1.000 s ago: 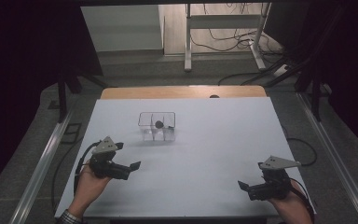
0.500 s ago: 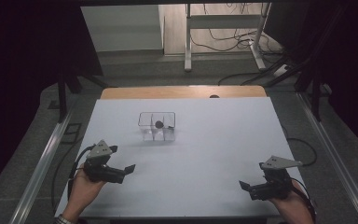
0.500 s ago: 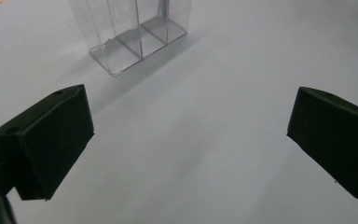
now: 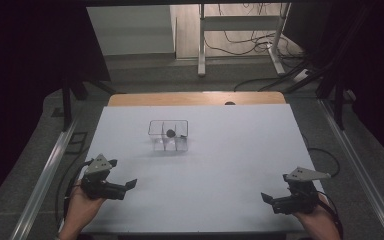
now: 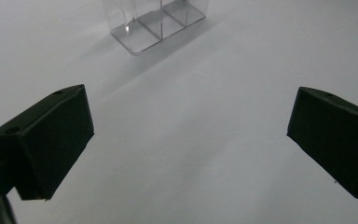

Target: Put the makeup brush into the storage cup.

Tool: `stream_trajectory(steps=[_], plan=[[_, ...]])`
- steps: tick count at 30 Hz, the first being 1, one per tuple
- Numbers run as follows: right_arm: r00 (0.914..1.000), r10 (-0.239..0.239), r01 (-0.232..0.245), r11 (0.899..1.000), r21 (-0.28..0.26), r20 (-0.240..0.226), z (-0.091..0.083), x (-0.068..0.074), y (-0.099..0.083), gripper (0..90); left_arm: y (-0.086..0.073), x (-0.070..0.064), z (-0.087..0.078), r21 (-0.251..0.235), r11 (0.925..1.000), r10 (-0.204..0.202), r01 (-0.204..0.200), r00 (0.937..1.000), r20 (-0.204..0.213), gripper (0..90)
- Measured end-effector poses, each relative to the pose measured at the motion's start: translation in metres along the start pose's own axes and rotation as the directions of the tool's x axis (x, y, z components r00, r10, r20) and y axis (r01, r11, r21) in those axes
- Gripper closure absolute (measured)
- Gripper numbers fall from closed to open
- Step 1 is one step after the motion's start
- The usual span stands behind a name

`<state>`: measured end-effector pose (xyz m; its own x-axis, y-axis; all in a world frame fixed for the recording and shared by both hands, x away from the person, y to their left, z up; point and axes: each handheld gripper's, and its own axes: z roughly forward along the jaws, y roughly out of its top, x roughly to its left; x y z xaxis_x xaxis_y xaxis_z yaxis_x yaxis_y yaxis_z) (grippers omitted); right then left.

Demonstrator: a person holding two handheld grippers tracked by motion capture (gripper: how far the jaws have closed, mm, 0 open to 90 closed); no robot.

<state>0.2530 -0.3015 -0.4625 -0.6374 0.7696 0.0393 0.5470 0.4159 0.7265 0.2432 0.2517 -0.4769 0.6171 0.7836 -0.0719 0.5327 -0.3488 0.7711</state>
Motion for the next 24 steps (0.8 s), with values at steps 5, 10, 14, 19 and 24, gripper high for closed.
stream_trajectory(steps=[5, 10, 14, 19, 24], plan=[[1.0000, 0.001, -0.001, 1.000, 0.004, 0.003, -0.001, -0.001, -0.001, 0.0, -0.007, 0.003, -0.005, 0.008, 0.9999, -0.006, 0.006, 0.9997, -0.022, 0.7], [1.0000, 0.004, -0.004, 1.000, 0.009, 0.004, -0.002, -0.002, -0.002, 0.0, -0.013, 0.006, -0.010, 0.010, 0.9998, -0.017, 0.017, 0.9994, -0.031, 0.7], [0.9999, 0.008, -0.008, 1.000, 0.006, 0.010, -0.003, -0.003, -0.004, 0.0, -0.019, 0.009, -0.014, 0.013, 0.9995, -0.029, 0.030, 0.9987, -0.041, 0.7], [0.9999, 0.011, -0.011, 1.000, 0.006, 0.013, -0.005, -0.004, -0.005, 0.0, -0.026, 0.012, -0.019, 0.014, 0.9987, -0.047, 0.048, 0.9975, -0.052, 0.7], [0.9996, 0.016, -0.016, 1.000, 0.004, 0.021, -0.007, -0.006, -0.007, 0.0, -0.034, 0.016, -0.025, 0.014, 0.9975, -0.069, 0.070, 0.9956, -0.064, 0.7]])
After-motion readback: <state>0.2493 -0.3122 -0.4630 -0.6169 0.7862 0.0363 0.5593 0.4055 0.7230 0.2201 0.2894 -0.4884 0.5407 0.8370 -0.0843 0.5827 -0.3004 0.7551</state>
